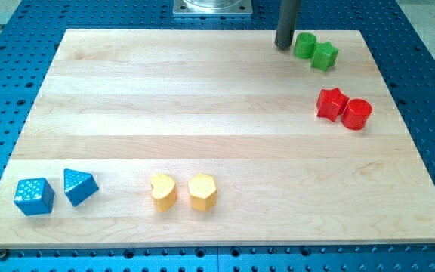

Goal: Place your hand at the right center of the board

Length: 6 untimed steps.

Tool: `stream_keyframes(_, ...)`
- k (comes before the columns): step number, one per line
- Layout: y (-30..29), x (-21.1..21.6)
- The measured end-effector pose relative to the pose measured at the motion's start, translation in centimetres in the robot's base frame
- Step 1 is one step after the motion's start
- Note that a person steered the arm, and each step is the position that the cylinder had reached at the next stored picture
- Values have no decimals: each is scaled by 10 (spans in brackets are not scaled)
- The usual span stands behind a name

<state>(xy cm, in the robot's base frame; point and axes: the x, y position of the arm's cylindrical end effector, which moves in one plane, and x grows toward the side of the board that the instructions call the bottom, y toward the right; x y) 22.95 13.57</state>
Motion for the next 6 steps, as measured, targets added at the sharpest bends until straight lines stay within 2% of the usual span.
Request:
stream_keyframes(3, -1, 12)
stream_keyframes(4, 1, 66)
stream_keyframes(5, 33, 82)
stream_keyframes(6, 108, 145)
